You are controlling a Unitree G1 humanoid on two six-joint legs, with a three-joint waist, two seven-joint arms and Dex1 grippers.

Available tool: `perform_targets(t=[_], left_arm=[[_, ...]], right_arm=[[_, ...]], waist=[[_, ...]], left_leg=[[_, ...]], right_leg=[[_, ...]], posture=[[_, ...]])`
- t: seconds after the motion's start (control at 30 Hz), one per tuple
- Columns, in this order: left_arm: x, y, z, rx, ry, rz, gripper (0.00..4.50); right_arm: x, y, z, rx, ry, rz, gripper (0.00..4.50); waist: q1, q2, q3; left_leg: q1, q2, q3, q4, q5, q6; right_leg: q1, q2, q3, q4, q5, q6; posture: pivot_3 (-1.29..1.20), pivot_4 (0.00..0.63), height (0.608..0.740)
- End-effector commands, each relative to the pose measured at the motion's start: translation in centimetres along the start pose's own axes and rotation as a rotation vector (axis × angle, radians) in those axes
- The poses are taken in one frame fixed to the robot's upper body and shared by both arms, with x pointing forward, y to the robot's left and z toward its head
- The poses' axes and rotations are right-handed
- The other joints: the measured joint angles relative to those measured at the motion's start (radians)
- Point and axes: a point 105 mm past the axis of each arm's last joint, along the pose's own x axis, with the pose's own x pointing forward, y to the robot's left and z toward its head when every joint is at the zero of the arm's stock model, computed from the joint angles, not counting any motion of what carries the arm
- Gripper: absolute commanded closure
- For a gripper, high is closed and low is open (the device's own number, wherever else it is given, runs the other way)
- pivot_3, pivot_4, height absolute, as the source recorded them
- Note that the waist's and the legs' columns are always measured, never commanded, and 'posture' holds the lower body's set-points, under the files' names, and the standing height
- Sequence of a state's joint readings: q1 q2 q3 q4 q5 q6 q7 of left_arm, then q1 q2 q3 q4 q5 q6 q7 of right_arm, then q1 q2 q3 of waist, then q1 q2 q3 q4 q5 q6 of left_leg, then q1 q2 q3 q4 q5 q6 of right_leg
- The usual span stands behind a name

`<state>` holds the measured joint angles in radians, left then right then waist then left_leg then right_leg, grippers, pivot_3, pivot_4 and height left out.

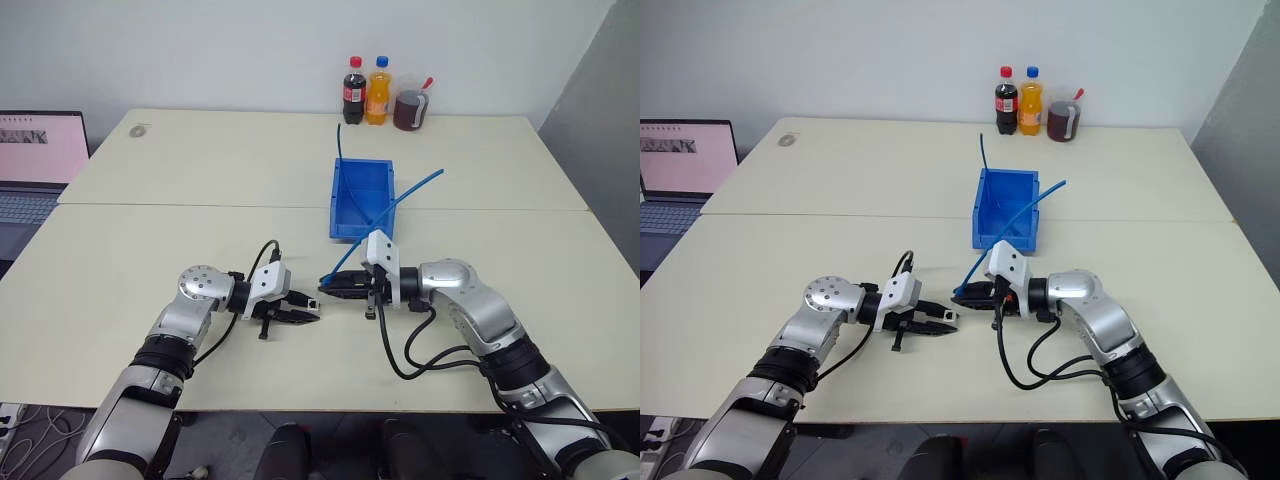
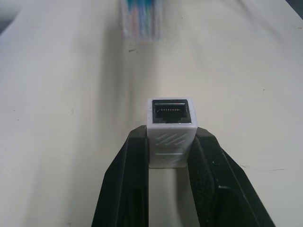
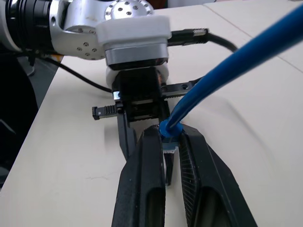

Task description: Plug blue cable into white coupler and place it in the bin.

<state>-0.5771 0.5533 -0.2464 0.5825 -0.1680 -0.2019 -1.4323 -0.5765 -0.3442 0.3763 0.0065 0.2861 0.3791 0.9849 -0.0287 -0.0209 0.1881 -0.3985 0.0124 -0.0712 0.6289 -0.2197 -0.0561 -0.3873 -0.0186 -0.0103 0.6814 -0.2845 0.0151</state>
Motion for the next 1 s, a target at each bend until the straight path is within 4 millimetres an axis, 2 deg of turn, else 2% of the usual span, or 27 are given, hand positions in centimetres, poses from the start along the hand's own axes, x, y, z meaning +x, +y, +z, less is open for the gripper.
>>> perform_targets(t=[0.03, 0.37, 0.87, 1.0], left_arm=[[0.2, -0.7, -1.5, -0.047, 0.059, -0.025, 3.71], [0.1, -0.3, -1.3, -0.04, 0.061, -0.016, 3.71], [0.2, -0.4, -1.1, -0.036, 0.061, -0.019, 3.71], [0.2, -0.4, -1.1, -0.038, 0.061, -0.017, 3.71]], right_arm=[[0.2, 0.3, 0.7, -0.038, -0.016, 0.02, 4.36], [0.4, 0.8, -0.7, -0.026, 0.021, 0.029, 4.36], [1.0, -0.2, -1.7, -0.034, 0.046, 0.009, 4.36], [1.0, -0.1, -2.8, -0.061, 0.105, 0.018, 4.36]], waist=[[0.001, 0.0, 0.0], [0.001, 0.0, 0.0], [0.001, 0.0, 0.0], [0.001, 0.0, 0.0]], left_leg=[[0.0, 0.0, 0.0, 0.0, 0.0, 0.0], [0.0, 0.0, 0.0, 0.0, 0.0, 0.0], [0.001, 0.0, 0.0, 0.0, 0.0, 0.0], [0.001, 0.0, 0.0, 0.0, 0.0, 0.0]], right_leg=[[0.0, 0.0, 0.0, 0.0, 0.0, 0.0], [0.0, 0.0, 0.0, 0.0, 0.0, 0.0], [0.001, 0.0, 0.0, 0.0, 0.0, 0.0], [0.001, 0.0, 0.0, 0.001, 0.0, 0.0]], posture=[[0.0, 0.15, 0.74], [0.0, 0.15, 0.74], [0.0, 0.15, 0.74], [0.0, 0.15, 0.74]])
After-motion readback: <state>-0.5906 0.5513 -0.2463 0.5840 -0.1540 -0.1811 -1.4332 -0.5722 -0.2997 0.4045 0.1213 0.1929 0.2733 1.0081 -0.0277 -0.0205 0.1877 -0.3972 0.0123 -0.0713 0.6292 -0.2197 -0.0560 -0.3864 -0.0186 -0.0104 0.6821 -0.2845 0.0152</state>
